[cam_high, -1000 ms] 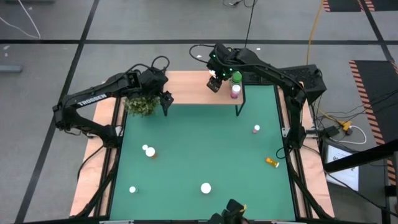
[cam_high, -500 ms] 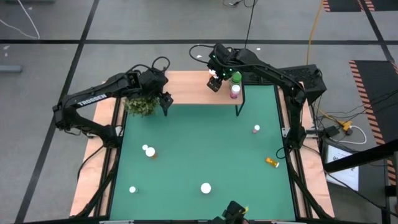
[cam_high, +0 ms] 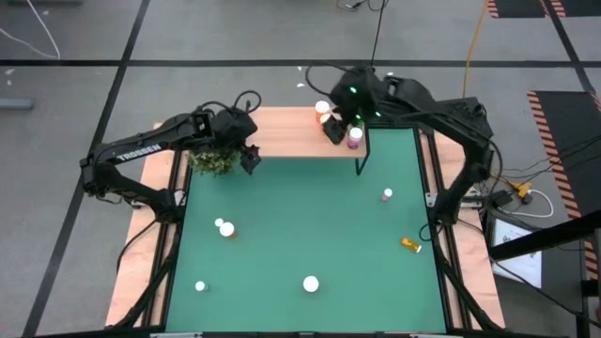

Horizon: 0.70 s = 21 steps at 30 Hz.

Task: Pick and place medicine bottles onto shelf by color
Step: Put the large orange medicine bottle on the shelf

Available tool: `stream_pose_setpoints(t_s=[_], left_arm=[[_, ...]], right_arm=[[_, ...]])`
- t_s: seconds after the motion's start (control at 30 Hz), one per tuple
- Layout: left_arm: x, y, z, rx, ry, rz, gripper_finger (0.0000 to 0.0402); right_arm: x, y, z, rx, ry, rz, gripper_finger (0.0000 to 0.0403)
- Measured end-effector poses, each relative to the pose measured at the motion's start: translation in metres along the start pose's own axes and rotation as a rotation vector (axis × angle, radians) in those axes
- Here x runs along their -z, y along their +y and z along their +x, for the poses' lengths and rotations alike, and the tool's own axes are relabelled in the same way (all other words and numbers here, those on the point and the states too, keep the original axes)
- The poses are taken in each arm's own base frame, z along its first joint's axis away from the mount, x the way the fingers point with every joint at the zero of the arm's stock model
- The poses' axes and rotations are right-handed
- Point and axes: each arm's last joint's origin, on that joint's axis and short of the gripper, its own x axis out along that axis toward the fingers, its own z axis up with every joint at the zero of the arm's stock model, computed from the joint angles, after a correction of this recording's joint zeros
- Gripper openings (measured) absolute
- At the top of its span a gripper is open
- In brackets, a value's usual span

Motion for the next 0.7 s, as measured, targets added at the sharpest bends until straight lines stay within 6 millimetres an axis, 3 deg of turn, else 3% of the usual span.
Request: stream_pose_setpoints(t_s=[0.2,0.37,0.5,0.7], left_arm=[[-0.011,-0.004,-0.001,0.104,-0.107,0.026,0.0296],[-0.022,-0.006,-0.003,0.153,-0.218,0.049,0.0296],[-0.030,-0.007,-0.005,0.154,-0.305,0.072,0.0296],[-0.038,-0.007,-0.008,0.144,-0.402,0.124,0.0296]], right_arm=[[0.027,0.037,-0.057,-0.098,0.030,0.038,0.0247],[0.062,0.063,-0.085,-0.001,0.152,0.124,0.0239],[0.086,0.085,-0.097,0.087,0.208,0.164,0.0229],[0.129,0.119,-0.087,0.102,0.295,0.122,0.0211]])
